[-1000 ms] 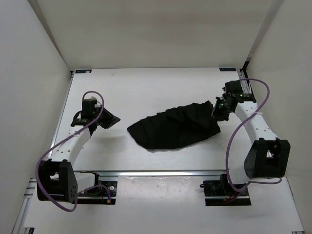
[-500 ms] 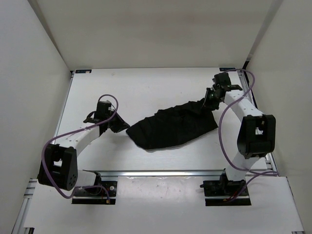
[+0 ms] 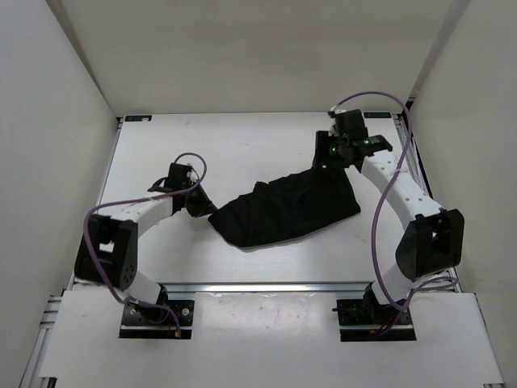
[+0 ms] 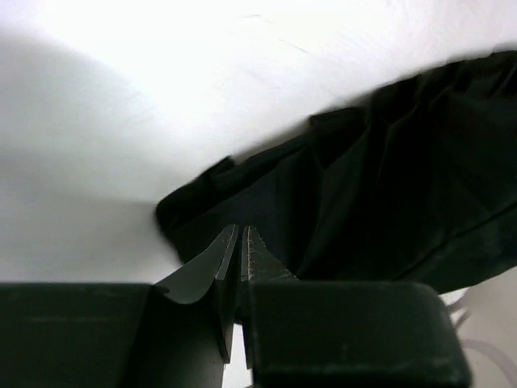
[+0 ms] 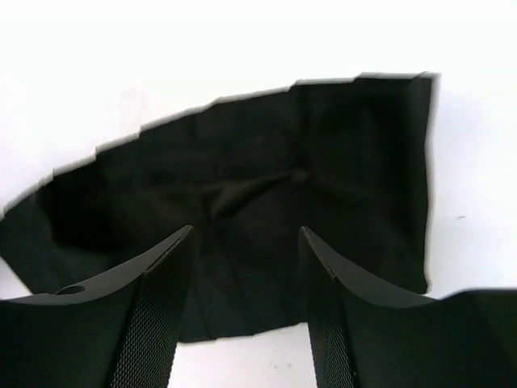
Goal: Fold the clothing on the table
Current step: Fold the skirt
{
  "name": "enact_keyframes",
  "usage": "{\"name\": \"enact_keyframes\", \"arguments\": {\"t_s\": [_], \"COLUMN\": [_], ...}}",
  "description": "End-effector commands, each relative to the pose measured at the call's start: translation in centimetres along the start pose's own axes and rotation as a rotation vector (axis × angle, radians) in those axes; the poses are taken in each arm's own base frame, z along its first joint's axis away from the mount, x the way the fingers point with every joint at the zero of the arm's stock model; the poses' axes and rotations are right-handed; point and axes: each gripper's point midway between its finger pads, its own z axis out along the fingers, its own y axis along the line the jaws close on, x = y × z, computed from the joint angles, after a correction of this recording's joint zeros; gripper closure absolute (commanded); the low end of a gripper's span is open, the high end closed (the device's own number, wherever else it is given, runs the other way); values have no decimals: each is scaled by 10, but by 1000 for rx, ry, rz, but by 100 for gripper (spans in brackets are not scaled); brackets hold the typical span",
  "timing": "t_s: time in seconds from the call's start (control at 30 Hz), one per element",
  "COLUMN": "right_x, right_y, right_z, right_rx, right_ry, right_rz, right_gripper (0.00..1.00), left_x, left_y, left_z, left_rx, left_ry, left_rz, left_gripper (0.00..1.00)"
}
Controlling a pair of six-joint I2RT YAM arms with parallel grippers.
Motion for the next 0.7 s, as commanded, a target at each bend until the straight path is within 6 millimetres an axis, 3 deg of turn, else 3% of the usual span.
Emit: {"name": "enact_keyframes", "arguments": {"t_s": [0.0, 0.03, 0.07, 0.1, 0.23, 0.27, 0.33, 0.37, 0.53, 0.67], "right_x": [46, 57, 57, 61, 66, 68, 74, 76, 91, 100], "right_y": [1, -5, -6, -6, -27, -36, -42, -49, -58, -56], "right_z": [0, 2, -1, -2, -11, -15, -18, -21, -22, -24], "right_rx": [24, 30, 24, 9, 12, 27, 33, 46, 67, 70], "right_ry": [104, 128, 126, 136, 145, 143, 154, 155, 205, 239], "right_rz": [-58, -37, -25, -17, 54, 73, 82, 95, 110, 98], "right_gripper": [41, 42, 42, 42, 43, 43, 43, 43, 43, 43], "left_x": [-10, -7, -1, -3, -2, -16, -23, -18, -10, -8], "left_y": [-50, -62, -66, -73, -91, -108, -116, -114, -132, -160], "left_z": [3, 4, 7, 8, 1, -12, -22, -19, -29, -51], "left_rx": [140, 185, 211, 232, 387, 475, 545, 558, 764, 950], "left_ry": [40, 77, 111, 120, 97, 2, -20, 4, 2, -40], "left_rz": [240, 307, 338, 405, 523, 544, 575, 600, 609, 622], "left_gripper": [99, 93, 63, 48, 44, 44, 44, 44, 39, 38]}}
